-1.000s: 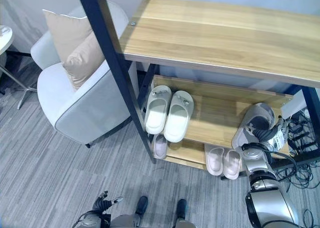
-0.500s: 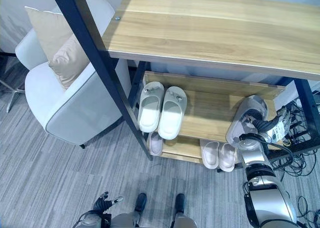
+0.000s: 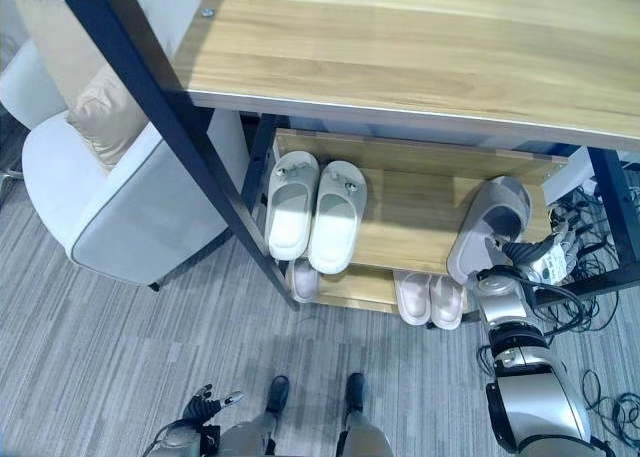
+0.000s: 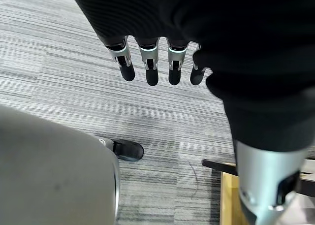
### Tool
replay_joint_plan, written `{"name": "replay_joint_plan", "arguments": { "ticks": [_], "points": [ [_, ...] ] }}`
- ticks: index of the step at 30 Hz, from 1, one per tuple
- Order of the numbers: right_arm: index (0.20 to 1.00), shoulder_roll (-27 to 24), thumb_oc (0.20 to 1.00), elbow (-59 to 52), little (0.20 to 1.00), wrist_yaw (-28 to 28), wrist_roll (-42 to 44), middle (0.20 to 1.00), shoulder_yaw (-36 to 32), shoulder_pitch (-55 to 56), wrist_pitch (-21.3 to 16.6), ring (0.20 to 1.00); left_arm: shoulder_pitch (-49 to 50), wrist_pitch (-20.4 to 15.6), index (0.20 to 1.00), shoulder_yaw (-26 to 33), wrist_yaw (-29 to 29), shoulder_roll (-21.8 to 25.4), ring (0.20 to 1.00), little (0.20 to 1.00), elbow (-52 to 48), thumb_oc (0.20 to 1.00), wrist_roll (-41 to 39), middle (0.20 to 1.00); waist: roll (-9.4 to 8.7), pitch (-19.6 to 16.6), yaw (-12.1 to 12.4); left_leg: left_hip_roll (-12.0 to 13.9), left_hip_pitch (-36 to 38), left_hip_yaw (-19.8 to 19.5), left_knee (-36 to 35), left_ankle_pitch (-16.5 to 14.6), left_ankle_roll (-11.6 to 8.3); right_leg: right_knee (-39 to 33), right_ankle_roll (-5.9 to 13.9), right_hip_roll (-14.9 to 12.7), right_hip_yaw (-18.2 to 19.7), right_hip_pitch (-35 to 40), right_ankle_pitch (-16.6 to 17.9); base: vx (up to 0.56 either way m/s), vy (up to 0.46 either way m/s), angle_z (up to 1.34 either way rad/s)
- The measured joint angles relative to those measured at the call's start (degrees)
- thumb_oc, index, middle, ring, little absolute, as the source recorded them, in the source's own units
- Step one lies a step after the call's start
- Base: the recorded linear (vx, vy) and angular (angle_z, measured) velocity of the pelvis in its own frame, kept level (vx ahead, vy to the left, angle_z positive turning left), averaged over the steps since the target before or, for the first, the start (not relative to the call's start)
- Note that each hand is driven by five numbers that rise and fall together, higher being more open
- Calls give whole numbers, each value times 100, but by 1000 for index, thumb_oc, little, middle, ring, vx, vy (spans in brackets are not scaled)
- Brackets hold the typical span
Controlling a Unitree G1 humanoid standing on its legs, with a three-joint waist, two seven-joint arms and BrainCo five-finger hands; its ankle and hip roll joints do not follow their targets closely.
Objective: Arrange the slippers neatly on the shoe rack.
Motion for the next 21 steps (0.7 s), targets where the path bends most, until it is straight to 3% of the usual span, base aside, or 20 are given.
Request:
{"name": "replay_joint_plan", "arguments": {
  "ticks": [6, 12, 13, 15, 21],
  "points": [
    [1000, -28, 1000, 191, 1000, 130, -9, 1000, 122, -500, 88, 1000, -73, -2, 1000, -87, 15, -58, 1000, 1000, -3, 1000, -1, 1000, 201, 134, -6, 6, -99, 11, 2, 14, -10, -16, 0, 6, 2, -102, 20, 0, 0, 0],
    [1000, -528, 1000, 1373, 1000, 378, -3, 1000, 517, -1775, 61, 1000, -253, -109, 1000, -191, 39, -46, 1000, 1000, 6, 1000, -125, 1000, 257, 306, 36, -5, -320, 23, -7, 65, -11, 1, 4, -5, 12, -333, 67, 2, 1, -1],
    [884, -530, 884, 1376, 884, 380, -2, 884, 574, -1803, 44, 884, -248, -108, 1000, -191, 39, -48, 1000, 1000, 14, 1000, -160, 1000, 258, 309, 38, -2, -318, 32, -12, 65, -11, 1, 5, -7, 14, -335, 67, 8, 3, -4],
    [200, -527, 200, 1375, 200, 423, -2, 200, 850, -1811, -17, 200, -274, -127, 1000, -192, 41, -49, 1000, 1000, 5, 1000, -166, 1000, 259, 327, 45, -5, -344, 41, -13, 65, -11, 2, 4, -5, 16, -365, 67, 0, 0, 0],
    [200, -472, 200, 1421, 200, 471, -58, 200, 1035, -1894, -91, 200, -459, -138, 1000, -230, 139, -62, 1000, 1000, -3, 1000, -216, 1000, 239, 368, -14, 4, -340, 53, -13, 65, -11, 3, -1, 8, 30, -368, 74, -9, -5, -1]
  ]
}}
